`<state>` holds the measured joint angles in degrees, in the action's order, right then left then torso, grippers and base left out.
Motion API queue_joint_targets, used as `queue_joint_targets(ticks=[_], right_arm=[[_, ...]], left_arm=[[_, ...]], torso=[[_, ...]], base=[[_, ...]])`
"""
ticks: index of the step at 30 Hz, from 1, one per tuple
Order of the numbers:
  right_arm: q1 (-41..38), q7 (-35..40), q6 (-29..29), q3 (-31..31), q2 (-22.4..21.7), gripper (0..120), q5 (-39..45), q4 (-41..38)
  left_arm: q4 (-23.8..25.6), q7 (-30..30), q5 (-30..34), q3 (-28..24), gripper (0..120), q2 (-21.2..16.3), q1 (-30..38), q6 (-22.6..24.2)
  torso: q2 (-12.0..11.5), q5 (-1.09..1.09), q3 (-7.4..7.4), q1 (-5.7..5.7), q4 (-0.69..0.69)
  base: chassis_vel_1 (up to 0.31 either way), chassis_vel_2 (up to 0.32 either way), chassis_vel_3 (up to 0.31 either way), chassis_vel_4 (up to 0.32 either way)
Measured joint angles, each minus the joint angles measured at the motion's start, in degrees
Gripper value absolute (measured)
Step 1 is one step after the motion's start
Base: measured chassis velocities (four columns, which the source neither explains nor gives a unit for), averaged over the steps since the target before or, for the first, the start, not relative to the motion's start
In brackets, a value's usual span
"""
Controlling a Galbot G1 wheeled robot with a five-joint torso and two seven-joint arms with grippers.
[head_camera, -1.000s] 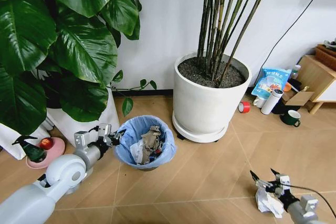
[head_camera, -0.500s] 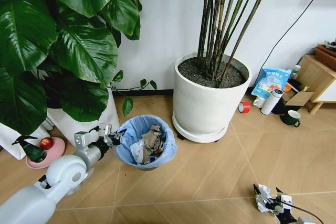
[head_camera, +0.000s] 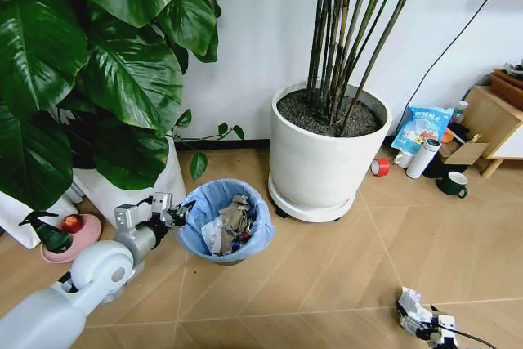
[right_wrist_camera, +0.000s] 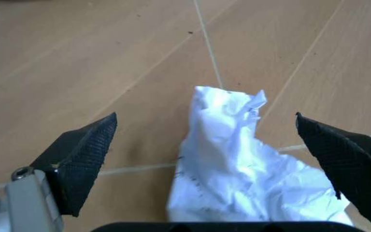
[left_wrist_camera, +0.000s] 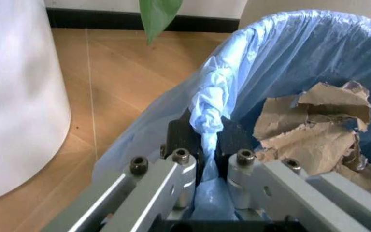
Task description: Pick up the trash bin and place the garbage on the floor into it.
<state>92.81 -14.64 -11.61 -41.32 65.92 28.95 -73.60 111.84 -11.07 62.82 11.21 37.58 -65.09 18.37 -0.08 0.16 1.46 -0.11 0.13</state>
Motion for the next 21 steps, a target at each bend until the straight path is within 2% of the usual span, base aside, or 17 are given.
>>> queue_joint_targets(ticks=[3, 5, 7, 12, 14, 17, 19, 20, 21], right_arm=[[-1.93, -0.23, 0.14, 0.43, -0.86, 94, 0.19, 2.2], [-2.79, -0.33, 0.36, 1.15, -1.59, 83, 0.36, 3.45], [-3.08, -0.37, 0.38, 1.43, -1.77, 79, 0.36, 3.85], [-4.65, -0.57, 0.53, 2.98, -2.26, 56, 0.36, 5.88], [-4.84, -0.58, 0.55, 3.16, -2.41, 53, 0.39, 6.15], [-5.27, -0.59, 0.61, 3.46, -2.95, 39, 0.63, 6.77], [-5.36, -0.62, 0.61, 3.51, -3.09, 36, 0.73, 6.91], [-5.51, -0.78, 0.64, 3.56, -3.47, 28, 1.03, 7.16], [-5.51, -0.78, 0.64, 3.56, -3.47, 28, 1.03, 7.16]], left_arm=[[0.01, -0.04, 0.07, 0.01, 1, -0.12, -0.02, -0.01], [0.06, -0.1, 0.14, 0.09, 1, -0.2, -0.09, -0.01], [0.07, -0.12, 0.16, 0.16, 1, -0.22, -0.14, -0.02], [0.08, -0.25, 0.29, 0.27, 1, -0.33, -0.17, -0.03], [0.09, -0.29, 0.39, 0.27, 1, -0.37, -0.14, -0.03], [0.11, -0.37, 0.55, 0.27, 1, -0.49, -0.04, -0.03], [0.11, -0.38, 0.58, 0.28, 1, -0.52, 0.0, -0.03], [0.1, -0.4, 0.63, 0.28, 1, -0.53, 0.03, -0.03], [0.1, -0.4, 0.63, 0.28, 1, -0.53, 0.03, -0.03]], torso=[[0.0, 0.03, 0.0, 0.0, -0.01], [0.0, 0.01, 0.0, 0.0, -0.01], [0.0, 0.02, 0.0, 0.0, -0.01], [0.0, 0.01, 0.0, 0.0, -0.01], [0.0, 0.01, 0.0, 0.0, 0.0], [0.0, 0.01, 0.0, 0.0, 0.0], [0.0, 0.02, 0.0, 0.0, 0.0], [0.0, 0.02, 0.0, 0.0, 0.0], [0.0, 0.02, 0.0, 0.0, 0.0]], base=[[0.0, 0.0, 0.0, 0.0], [0.0, 0.0, 0.0, 0.0], [0.0, 0.0, 0.0, 0.0], [0.0, 0.0, 0.0, 0.0], [0.0, 0.0, 0.0, 0.0], [0.0, 0.0, 0.0, 0.0], [0.0, 0.0, 0.0, 0.0], [0.0, 0.0, 0.0, 0.0], [0.0, 0.0, 0.0, 0.0]])
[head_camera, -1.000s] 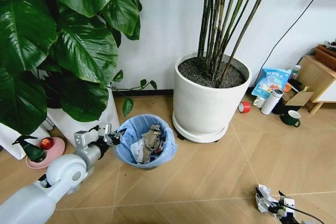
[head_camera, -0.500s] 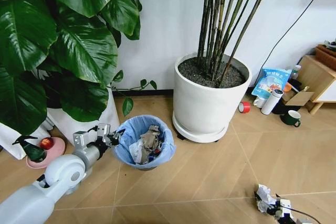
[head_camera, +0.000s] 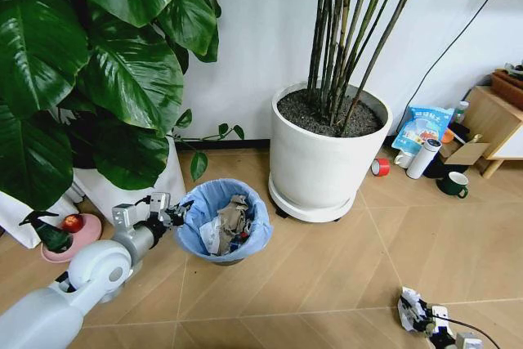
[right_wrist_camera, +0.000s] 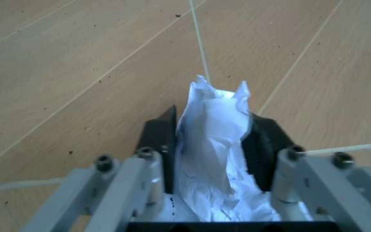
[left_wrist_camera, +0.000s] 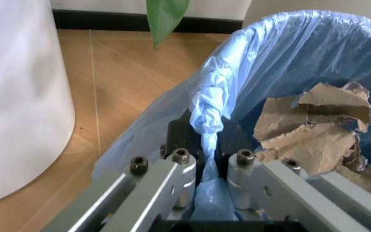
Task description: Pick up the trash bin and place the garbage on the floor into it.
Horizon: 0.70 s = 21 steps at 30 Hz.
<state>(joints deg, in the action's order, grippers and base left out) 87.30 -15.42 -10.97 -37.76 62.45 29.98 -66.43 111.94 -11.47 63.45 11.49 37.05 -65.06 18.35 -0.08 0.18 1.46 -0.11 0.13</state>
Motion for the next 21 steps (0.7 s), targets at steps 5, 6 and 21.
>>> queue_joint_targets(ticks=[5, 6, 21], right_arm=[[0.47, -0.4, 0.07, 0.23, -0.57, 10, 0.68, -0.41], [0.65, -0.56, 0.12, 0.32, -0.72, 5, 1.2, -0.69], [8.86, -16.09, -4.95, -0.18, -8.61, 0, 13.36, -13.78]], left_arm=[[-0.01, -0.02, 0.0, -0.02, 1, 0.03, -0.07, 0.0], [0.02, -0.03, 0.0, -0.03, 1, 0.02, -0.16, 0.0], [0.8, -0.02, 0.34, -1.03, 1, -1.12, -0.24, 0.05]], torso=[[0.0, 0.0, 0.0, 0.0, 0.0], [0.0, 0.01, 0.0, 0.0, 0.0], [0.0, 0.0, 0.0, 0.0, 0.02]], base=[[0.0, 0.0, 0.0, 0.0], [0.0, 0.0, 0.0, 0.0], [0.0, 0.0, 0.0, 0.0]])
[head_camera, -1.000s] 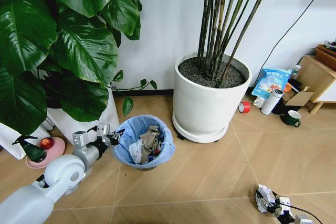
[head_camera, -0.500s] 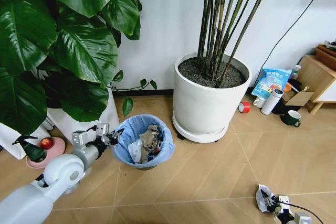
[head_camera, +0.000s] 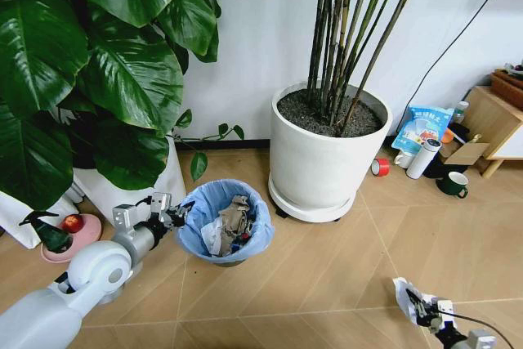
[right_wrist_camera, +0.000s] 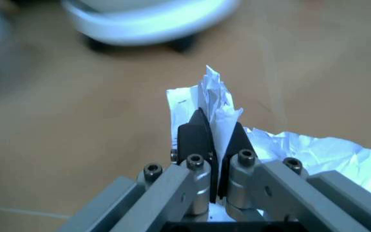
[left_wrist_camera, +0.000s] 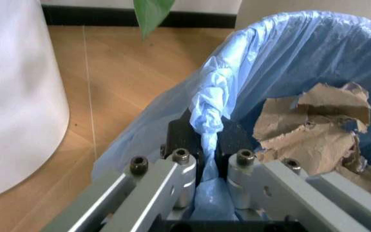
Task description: Pick up the trash bin and place the garbage on the floor into it.
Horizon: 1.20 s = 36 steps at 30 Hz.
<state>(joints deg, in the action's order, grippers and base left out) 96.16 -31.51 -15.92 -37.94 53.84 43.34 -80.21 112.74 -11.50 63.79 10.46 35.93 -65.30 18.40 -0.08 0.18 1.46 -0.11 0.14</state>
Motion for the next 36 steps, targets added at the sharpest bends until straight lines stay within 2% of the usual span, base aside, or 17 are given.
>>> queue_joint_targets(ticks=[1, 3, 4, 6, 7, 9, 12, 13, 16, 17, 20, 21, 24, 32, 34, 36], right_arm=[[0.06, -4.94, -1.06, 0.39, -1.76, 0, 3.67, -1.79], [-1.13, -9.68, -1.75, 1.67, -3.47, 0, 7.82, -3.78], [-1.13, -9.68, -1.75, 1.67, -3.47, 0, 7.82, -3.78], [-5.42, -16.02, -2.11, 5.1, -6.09, 0, 12.41, -7.29], [-5.42, -16.02, -2.11, 5.1, -6.09, 0, 12.41, -7.29], [-11.19, -20.59, -2.56, 10.1, -8.65, 0, 15.33, -10.46], [-21.89, -24.07, -2.67, 19.85, -10.52, 0, 18.46, -14.19], [-21.89, -24.07, -2.67, 19.85, -10.52, 0, 18.46, -14.19], [-30.98, -24.55, -0.94, 27.11, -9.63, 0, 19.5, -15.11], [-30.98, -24.55, -0.94, 27.11, -9.63, 0, 19.5, -15.11], [-37.94, -24.64, 0.29, 35.18, -7.79, 0, 20.31, -14.32], [-37.94, -24.64, 0.29, 35.18, -7.79, 0, 20.31, -14.32], [-42.23, -25.5, 0.68, 40.97, -6.05, 0, 20.33, -12.01], [-48.53, -25.77, 1.39, 47.81, -3.93, 0, 21.77, -10.12], [-52.33, -25.09, 1.64, 51.74, -2.93, 0, 22.44, -8.82], [-53.36, -24.76, 1.71, 53.15, -2.69, 0, 22.6, -8.27]], left_arm=[[-0.01, 0.01, -0.18, -0.64, 1, -0.17, -0.14, 0.0], [-0.03, 0.01, -0.38, -1.53, 1, -0.14, -0.08, 0.0], [-0.03, 0.01, -0.38, -1.53, 1, -0.14, -0.08, 0.0], [-0.07, -0.16, -0.42, -2.62, 1, 0.14, 0.51, 0.03], [-0.07, -0.16, -0.42, -2.62, 1, 0.14, 0.51, 0.03], [-0.08, -0.08, -0.27, -3.64, 1, -0.16, 1.03, 0.04], [0.21, 0.11, 0.21, -4.89, 1, -0.76, 1.66, -0.01], [0.21, 0.11, 0.21, -4.89, 1, -0.76, 1.66, -0.01], [0.23, 0.29, 0.54, -5.58, 1, -0.64, 2.25, -0.07], [0.23, 0.29, 0.54, -5.58, 1, -0.64, 2.25, -0.07], [0.15, 0.86, 0.56, -5.76, 1, -0.57, 2.19, -0.14], [0.15, 0.86, 0.56, -5.76, 1, -0.57, 2.19, -0.14], [0.21, 1.26, 0.56, -5.68, 1, -0.72, 1.73, -0.2], [0.5, 1.51, 0.59, -5.65, 1, -0.89, 1.51, -0.23], [0.7, 1.39, 0.6, -5.65, 1, -0.69, 1.62, -0.24], [0.8, 1.35, 0.61, -5.62, 1, -0.7, 1.64, -0.24]], torso=[[0.0, -0.01, 0.0, 0.0, 0.0], [0.0, 0.02, 0.0, 0.0, 0.0], [0.0, 0.02, 0.0, 0.0, 0.0], [0.0, -0.02, 0.0, 0.0, 0.0], [0.0, -0.02, 0.0, 0.0, 0.0], [0.0, 0.03, 0.0, 0.0, -0.01], [0.0, -0.01, 0.0, 0.0, -0.03], [0.0, -0.01, 0.0, 0.0, -0.03], [0.0, 0.03, 0.0, 0.0, -0.04], [0.0, 0.03, 0.0, 0.0, -0.04], [0.0, 0.02, 0.01, 0.0, -0.02], [0.0, 0.02, 0.01, 0.0, -0.02], [0.0, -0.02, 0.0, 0.0, -0.01], [0.0, 0.0, 0.0, 0.0, -0.01], [0.0, 0.0, 0.0, 0.0, -0.02], [-0.01, 0.01, 0.0, 0.0, -0.02]], base=[[0.0, 0.0, 0.0, 0.0], [0.0, 0.0, 0.0, 0.0], [0.0, 0.0, 0.0, 0.0], [0.0, 0.0, 0.0, 0.0], [0.0, 0.0, 0.0, 0.0], [0.0, 0.0, 0.0, 0.0], [0.0, 0.0, 0.0, 0.0], [0.0, 0.0, 0.0, 0.0], [0.0, 0.0, 0.0, 0.0], [0.0, 0.0, 0.0, 0.0], [0.0, 0.0, 0.0, 0.0], [0.0, 0.0, 0.0, 0.0], [0.0, 0.0, 0.0, 0.0], [0.0, 0.0, 0.0, 0.0], [0.0, 0.0, 0.0, 0.0], [0.0, 0.0, 0.0, 0.0]])
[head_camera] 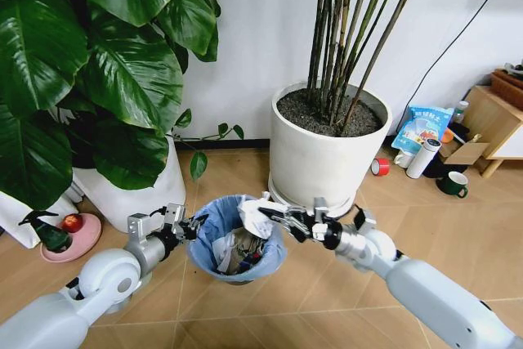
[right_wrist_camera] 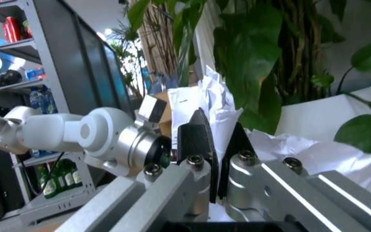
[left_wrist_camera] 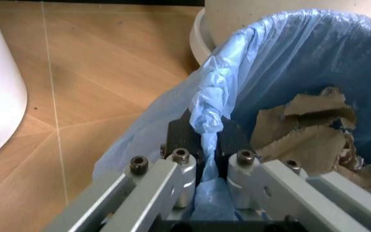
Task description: Pick up the trash bin and place the garbage on the floor into it.
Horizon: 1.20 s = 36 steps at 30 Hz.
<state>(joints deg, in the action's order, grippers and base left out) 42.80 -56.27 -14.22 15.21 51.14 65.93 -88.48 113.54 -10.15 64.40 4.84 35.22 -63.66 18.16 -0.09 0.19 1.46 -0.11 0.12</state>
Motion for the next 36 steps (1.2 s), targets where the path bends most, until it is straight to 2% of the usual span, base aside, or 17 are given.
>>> queue_joint_targets(ticks=[5, 18, 21, 24, 25, 28, 29, 32, 34, 36], right_arm=[[-1.14, 1.15, 0.04, 3.51, -0.19, 0, 0.53, 0.42], [-1.61, 6.13, 0.01, 6.23, -0.39, 0, -0.55, 2.5], [-1.64, 6.71, 0.0, 6.5, -0.57, 5, -1.01, 2.54], [-1.8, 7.58, 0.13, 6.85, -1.1, 20, -1.78, 2.57], [-1.8, 7.58, 0.13, 6.85, -1.1, 20, -1.78, 2.57], [-1.97, 8.15, 0.46, 6.94, -1.51, 33, -3.16, 2.61], [-1.97, 8.15, 0.46, 6.94, -1.51, 33, -3.16, 2.61], [-2.54, 8.3, 0.98, 7.2, -1.99, 48, -5.22, 2.67], [-2.73, 8.41, 1.02, 7.35, -2.14, 51, -5.45, 2.66], [-3.24, 8.71, 1.15, 7.58, -3.19, 63, -6.33, 2.53]], left_arm=[[0.15, -0.17, 0.0, 0.36, 1, 0.15, -0.03, 0.0], [0.37, -0.41, 0.19, 0.94, 1, 0.43, 0.09, 0.09], [0.39, -0.43, 0.36, 1.07, 1, 0.3, 0.11, 0.1], [0.5, -0.51, 0.62, 1.19, 1, 0.2, 0.18, 0.14], [0.5, -0.51, 0.62, 1.19, 1, 0.2, 0.18, 0.14], [0.56, -0.58, 0.63, 1.19, 1, 0.28, 0.2, 0.18], [0.56, -0.58, 0.63, 1.19, 1, 0.28, 0.2, 0.18], [0.57, -0.59, 0.71, 1.28, 1, 0.34, 0.33, 0.22], [0.57, -0.59, 0.75, 1.31, 1, 0.34, 0.37, 0.22], [0.37, -0.59, 0.84, 1.41, 1, 0.17, 0.4, 0.24]], torso=[[0.0, -0.01, 0.0, 0.0, 0.01], [0.0, -0.01, 0.0, 0.0, 0.01], [0.0, -0.01, 0.0, 0.0, 0.01], [0.0, -0.01, 0.0, 0.0, 0.01], [0.0, -0.01, 0.0, 0.0, 0.01], [0.0, -0.01, 0.0, 0.0, 0.01], [0.0, -0.01, 0.0, 0.0, 0.01], [0.0, -0.01, 0.0, 0.0, 0.01], [0.0, -0.02, 0.0, 0.0, 0.01], [0.0, -0.01, 0.0, 0.0, 0.0]], base=[[0.0, 0.0, 0.0, 0.0], [0.0, 0.0, 0.0, 0.0], [0.0, 0.0, 0.0, 0.0], [0.0, 0.0, 0.0, 0.0], [0.0, 0.0, 0.0, 0.0], [0.0, 0.0, 0.0, 0.0], [0.0, 0.0, 0.0, 0.0], [0.0, 0.0, 0.0, 0.0], [0.0, 0.0, 0.0, 0.0], [0.0, 0.0, 0.0, 0.0]])
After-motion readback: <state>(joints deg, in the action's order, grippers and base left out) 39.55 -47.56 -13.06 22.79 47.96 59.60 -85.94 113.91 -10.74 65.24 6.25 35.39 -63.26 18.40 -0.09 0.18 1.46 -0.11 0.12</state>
